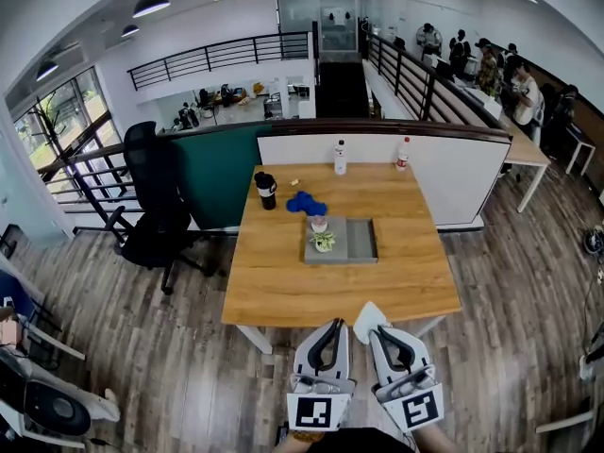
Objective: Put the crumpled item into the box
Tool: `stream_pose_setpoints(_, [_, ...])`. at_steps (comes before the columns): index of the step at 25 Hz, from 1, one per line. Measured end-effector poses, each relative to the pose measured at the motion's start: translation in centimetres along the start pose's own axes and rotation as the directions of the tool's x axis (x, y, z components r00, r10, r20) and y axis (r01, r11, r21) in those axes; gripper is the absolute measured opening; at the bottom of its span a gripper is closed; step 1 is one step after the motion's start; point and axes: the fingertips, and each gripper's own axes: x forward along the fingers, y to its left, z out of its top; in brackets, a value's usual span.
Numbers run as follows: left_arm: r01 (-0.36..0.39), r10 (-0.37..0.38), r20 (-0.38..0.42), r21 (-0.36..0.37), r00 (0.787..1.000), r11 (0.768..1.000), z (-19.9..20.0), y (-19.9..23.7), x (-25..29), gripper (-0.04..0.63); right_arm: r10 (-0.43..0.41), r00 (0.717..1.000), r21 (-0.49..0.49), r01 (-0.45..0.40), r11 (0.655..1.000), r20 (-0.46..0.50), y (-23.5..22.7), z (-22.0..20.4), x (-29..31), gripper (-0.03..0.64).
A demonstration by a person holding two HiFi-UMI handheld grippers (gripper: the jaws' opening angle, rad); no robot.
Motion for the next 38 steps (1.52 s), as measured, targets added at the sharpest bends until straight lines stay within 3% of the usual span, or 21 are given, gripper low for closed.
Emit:
stream_pose_setpoints(8, [0.070, -0.070, -0.005, -0.002, 0.998, 0.998, -0.2, 1.9, -0.2, 0.032, -0.068, 0.998, -0.005, 0.068, 0.998, -0.009, 1.2, -0.4, 1.4, 0.014])
stream_pose_setpoints(17, [0.071, -0.073, -0.040, -0.046, 0.996, 0.996, -1.8, 3.8, 0.1, 0.032, -0.067, 0.997, -0.011, 0.066, 0.998, -0.024, 2.3, -1.2, 2.7, 0.014])
stream_pose_setpoints(38, [0.125, -0.127, -0.060, -0.024, 0.990, 0.992, -3.1, 3.3, 3.5, 0.032, -0.095, 0.994, 0.011, 0.096, 0.995, -0.049, -1.1, -3.7, 4.1, 0.014])
